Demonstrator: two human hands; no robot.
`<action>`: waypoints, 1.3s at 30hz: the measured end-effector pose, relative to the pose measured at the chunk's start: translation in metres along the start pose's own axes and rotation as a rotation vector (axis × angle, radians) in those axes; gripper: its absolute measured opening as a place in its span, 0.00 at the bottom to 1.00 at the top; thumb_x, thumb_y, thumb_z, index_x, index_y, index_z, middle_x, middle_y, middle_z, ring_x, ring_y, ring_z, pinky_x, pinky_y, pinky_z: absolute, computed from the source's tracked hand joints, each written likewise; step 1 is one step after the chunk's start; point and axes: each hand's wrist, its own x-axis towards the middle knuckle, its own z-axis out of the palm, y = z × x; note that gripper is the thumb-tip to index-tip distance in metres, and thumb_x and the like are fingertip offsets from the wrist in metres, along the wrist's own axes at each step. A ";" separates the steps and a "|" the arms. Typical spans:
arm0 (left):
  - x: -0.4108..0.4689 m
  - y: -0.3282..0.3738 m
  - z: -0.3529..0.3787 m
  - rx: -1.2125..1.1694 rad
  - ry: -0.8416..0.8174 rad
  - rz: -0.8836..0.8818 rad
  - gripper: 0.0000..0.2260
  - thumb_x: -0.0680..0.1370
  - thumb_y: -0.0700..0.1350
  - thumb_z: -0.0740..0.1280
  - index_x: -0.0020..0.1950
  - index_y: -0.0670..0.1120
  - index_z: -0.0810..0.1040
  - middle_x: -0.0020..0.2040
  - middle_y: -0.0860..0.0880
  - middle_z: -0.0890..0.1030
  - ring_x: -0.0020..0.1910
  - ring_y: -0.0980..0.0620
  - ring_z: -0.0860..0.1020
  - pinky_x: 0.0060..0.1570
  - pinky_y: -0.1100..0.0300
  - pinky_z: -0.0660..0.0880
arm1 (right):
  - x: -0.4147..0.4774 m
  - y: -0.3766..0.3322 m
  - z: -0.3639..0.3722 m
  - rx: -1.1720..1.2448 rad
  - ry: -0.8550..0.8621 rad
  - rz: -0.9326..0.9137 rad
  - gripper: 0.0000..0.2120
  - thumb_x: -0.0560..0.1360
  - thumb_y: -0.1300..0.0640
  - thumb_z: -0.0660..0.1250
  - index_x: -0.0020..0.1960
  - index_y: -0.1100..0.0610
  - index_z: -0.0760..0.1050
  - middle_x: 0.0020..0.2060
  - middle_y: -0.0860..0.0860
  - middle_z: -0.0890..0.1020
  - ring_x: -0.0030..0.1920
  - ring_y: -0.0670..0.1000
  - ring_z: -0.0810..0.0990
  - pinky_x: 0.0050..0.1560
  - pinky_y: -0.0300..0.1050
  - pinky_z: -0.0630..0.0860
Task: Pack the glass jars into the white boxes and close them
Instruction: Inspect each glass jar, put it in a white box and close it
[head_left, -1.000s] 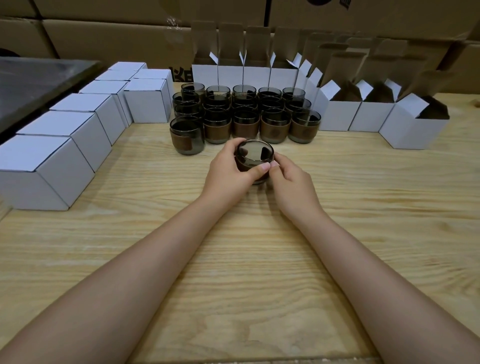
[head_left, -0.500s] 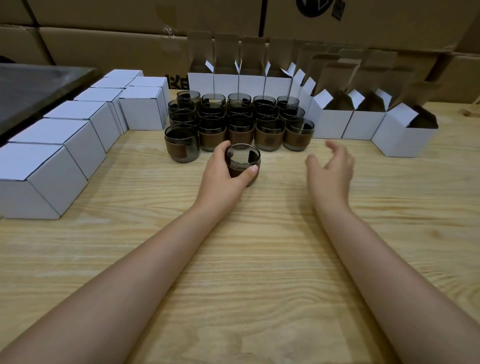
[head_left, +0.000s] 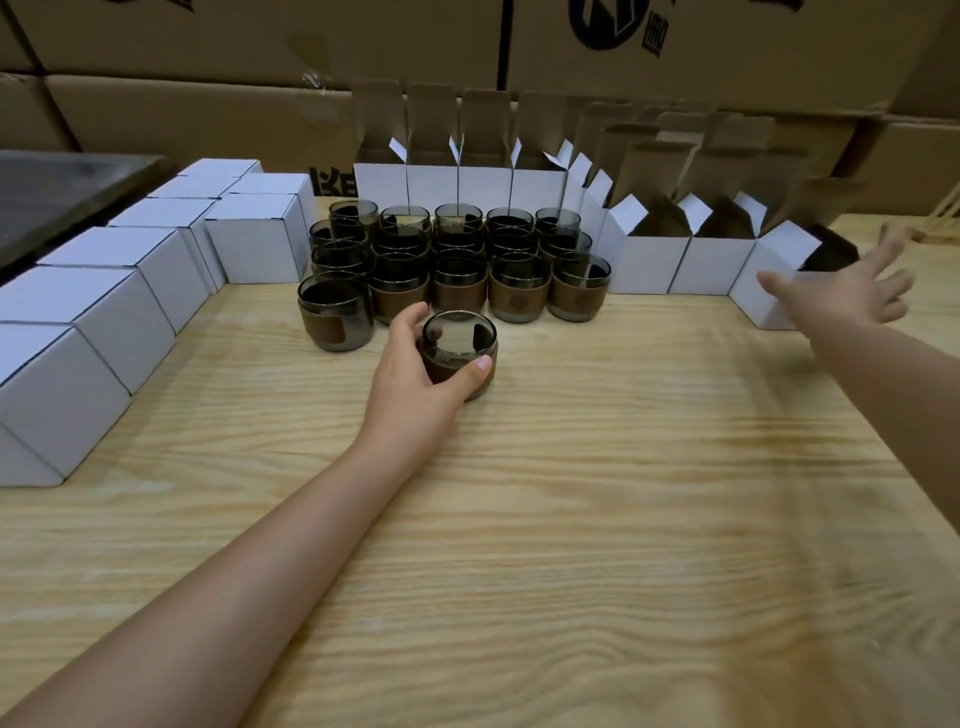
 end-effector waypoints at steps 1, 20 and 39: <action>0.000 0.000 0.000 -0.010 0.001 -0.004 0.35 0.73 0.50 0.74 0.75 0.52 0.59 0.67 0.52 0.72 0.66 0.54 0.70 0.68 0.55 0.67 | 0.004 0.002 0.000 0.001 -0.027 -0.010 0.46 0.68 0.45 0.75 0.76 0.42 0.48 0.74 0.58 0.58 0.72 0.62 0.58 0.68 0.61 0.60; 0.001 0.000 0.000 -0.009 0.051 0.048 0.33 0.75 0.45 0.72 0.75 0.51 0.59 0.70 0.51 0.69 0.68 0.54 0.69 0.70 0.55 0.66 | -0.030 0.021 -0.007 -0.012 -0.082 -0.117 0.33 0.70 0.48 0.72 0.68 0.58 0.63 0.69 0.59 0.62 0.69 0.61 0.63 0.61 0.57 0.68; -0.029 0.020 0.013 0.840 0.280 0.998 0.36 0.69 0.33 0.67 0.72 0.61 0.65 0.57 0.41 0.80 0.57 0.43 0.78 0.69 0.43 0.56 | -0.255 -0.006 -0.003 0.024 -0.155 -0.521 0.42 0.64 0.42 0.75 0.68 0.60 0.61 0.65 0.57 0.65 0.66 0.59 0.63 0.62 0.54 0.60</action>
